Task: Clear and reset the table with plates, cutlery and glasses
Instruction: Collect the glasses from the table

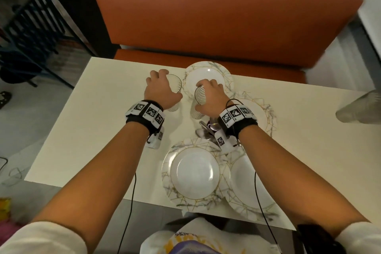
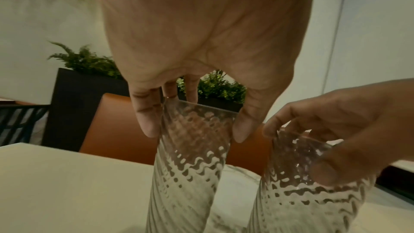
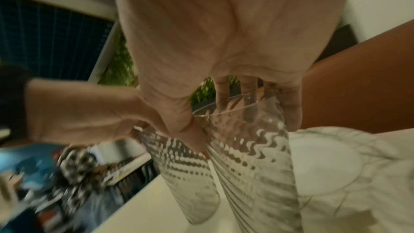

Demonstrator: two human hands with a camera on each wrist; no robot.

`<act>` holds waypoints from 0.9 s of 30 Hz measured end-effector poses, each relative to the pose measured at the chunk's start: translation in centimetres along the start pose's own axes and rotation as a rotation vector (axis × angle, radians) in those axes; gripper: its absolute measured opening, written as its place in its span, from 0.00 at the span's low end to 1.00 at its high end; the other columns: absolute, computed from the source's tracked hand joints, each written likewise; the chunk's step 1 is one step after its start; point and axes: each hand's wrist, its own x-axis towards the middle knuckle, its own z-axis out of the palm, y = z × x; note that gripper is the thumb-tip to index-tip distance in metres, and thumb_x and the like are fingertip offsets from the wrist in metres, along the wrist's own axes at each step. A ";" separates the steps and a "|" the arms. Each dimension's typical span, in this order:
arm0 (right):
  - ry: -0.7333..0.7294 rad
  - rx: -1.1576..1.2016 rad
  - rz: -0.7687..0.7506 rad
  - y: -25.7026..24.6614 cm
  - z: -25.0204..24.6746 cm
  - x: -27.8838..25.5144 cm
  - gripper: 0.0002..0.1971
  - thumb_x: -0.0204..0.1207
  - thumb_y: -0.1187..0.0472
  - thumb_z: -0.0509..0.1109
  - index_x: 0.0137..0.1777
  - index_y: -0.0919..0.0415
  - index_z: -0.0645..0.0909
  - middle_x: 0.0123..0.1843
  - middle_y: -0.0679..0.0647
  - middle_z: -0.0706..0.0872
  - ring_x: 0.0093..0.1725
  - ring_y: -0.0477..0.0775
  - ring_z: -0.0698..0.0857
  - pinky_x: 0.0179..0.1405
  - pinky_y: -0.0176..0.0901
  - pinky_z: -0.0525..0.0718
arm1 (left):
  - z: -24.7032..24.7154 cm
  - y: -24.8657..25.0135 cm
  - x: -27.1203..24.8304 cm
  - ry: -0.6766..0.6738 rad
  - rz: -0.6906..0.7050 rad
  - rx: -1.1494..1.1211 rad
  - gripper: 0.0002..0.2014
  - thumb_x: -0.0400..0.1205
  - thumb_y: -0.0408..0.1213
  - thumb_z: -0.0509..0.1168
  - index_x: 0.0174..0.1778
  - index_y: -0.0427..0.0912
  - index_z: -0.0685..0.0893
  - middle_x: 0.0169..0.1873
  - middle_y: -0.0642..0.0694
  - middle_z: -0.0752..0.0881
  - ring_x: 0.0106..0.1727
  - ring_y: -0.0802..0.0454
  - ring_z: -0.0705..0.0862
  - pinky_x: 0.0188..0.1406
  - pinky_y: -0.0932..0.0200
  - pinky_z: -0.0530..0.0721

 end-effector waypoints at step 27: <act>0.412 0.111 0.739 47.9 -20.0 -24.7 0.46 0.59 0.51 0.84 0.76 0.54 0.65 0.74 0.61 0.67 0.73 0.64 0.69 0.68 0.59 0.78 | 29.2 48.0 -13.4 -0.414 0.378 -0.092 0.53 0.71 0.49 0.84 0.85 0.33 0.62 0.79 0.37 0.65 0.76 0.37 0.76 0.74 0.45 0.78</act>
